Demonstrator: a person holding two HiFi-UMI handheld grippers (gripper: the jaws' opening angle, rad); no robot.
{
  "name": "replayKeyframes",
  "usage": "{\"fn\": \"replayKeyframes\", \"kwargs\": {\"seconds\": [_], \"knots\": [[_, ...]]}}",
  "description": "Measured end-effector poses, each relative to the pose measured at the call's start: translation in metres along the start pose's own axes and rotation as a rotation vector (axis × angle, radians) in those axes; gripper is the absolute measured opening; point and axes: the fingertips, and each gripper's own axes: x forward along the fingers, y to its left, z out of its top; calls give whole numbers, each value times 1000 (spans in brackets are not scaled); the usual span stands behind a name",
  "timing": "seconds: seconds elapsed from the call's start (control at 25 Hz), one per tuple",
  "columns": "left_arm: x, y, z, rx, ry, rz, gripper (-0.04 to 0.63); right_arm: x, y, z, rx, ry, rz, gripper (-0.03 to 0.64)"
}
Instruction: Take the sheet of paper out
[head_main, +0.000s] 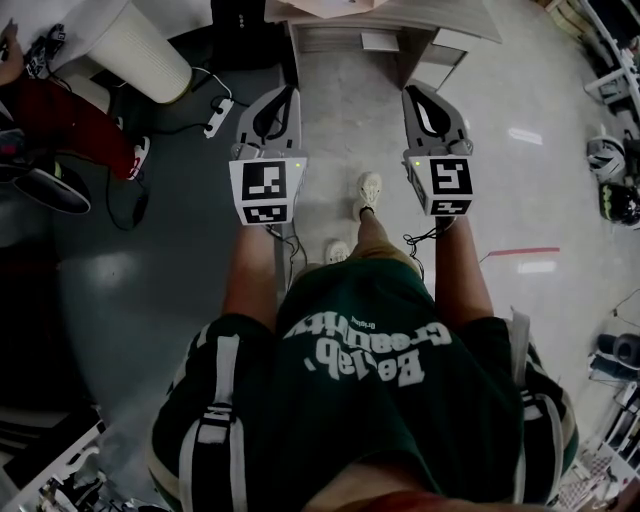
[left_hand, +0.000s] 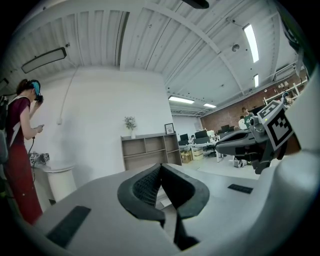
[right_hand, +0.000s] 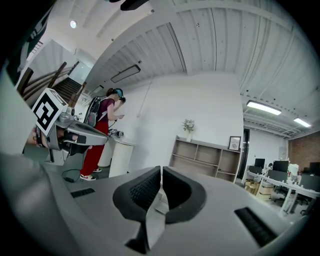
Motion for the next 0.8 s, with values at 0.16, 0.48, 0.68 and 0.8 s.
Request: {"fn": "replayKeyframes", "kwargs": {"seconds": [0.16,0.48,0.68,0.8], "knots": [[21,1,-2,10,9,0,18,17,-15,-8,24,6,-1,35],[93,10,-5,17,26,-4,18,78,-53,-23,44,5,20,35],[151,18,-3,18,33,10,18,124,-91,-28,43,4,33,35],[187,20,-1,21,36,18,18,151,-116,-35,47,10,42,35]]}}
